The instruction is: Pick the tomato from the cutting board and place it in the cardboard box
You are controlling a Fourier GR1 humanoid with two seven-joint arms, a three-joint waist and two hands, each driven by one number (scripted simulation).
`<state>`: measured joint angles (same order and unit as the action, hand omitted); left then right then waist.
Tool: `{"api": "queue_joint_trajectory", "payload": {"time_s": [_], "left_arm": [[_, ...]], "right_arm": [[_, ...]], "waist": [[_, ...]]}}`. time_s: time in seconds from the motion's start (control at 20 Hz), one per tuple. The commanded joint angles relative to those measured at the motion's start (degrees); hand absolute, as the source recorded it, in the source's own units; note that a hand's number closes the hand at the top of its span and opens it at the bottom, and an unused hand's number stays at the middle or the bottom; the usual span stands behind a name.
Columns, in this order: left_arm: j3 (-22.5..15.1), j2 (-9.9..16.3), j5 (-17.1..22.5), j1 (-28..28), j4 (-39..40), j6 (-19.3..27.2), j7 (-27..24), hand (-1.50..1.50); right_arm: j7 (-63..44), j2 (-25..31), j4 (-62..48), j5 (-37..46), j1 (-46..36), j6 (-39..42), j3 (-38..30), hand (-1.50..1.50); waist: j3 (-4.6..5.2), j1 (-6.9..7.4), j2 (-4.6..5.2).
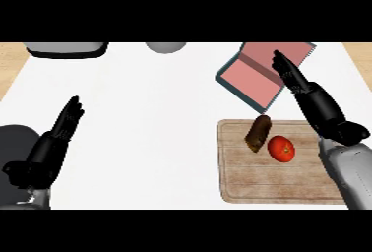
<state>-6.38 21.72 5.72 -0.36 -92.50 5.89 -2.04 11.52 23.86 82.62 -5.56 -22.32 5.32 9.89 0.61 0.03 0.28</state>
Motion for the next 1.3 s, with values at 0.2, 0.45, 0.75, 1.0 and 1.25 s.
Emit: {"api": "queue_joint_trajectory", "payload": {"time_s": [0.2,0.45,0.75,1.0,1.25], "left_arm": [[2.21,4.37,-2.81,-1.29,-1.1,-0.15,-0.87,0.0],[1.31,5.78,-1.93,-1.21,-1.07,-4.06,-2.8,0.0],[-0.83,5.17,-1.97,-5.29,0.51,-7.31,-3.03,0.0],[-1.53,3.56,-3.55,-7.84,2.95,-7.66,-3.93,0.0],[-1.18,3.8,-2.59,-10.32,4.29,-9.61,-4.07,0.0]], "right_arm": [[3.14,-0.77,9.98,-2.6,9.0,-21.23,-20.42,-1.5],[2.85,-2.1,13.87,1.85,27.17,-30.92,-26.77,-1.5],[15.45,-6.89,26.39,11.69,49.7,-33.04,-23.34,-1.5],[7.0,-7.6,37.02,23.09,58.99,-34.95,-18.02,-1.5],[-6.19,-1.61,39.75,35.35,65.13,-28.86,-15.22,-1.5]], "waist": [[-0.94,-10.96,-3.26],[-0.54,-9.33,-1.68],[-0.51,-4.69,-0.7],[-0.46,-1.58,-0.29],[-0.31,-0.78,0.2]]}}
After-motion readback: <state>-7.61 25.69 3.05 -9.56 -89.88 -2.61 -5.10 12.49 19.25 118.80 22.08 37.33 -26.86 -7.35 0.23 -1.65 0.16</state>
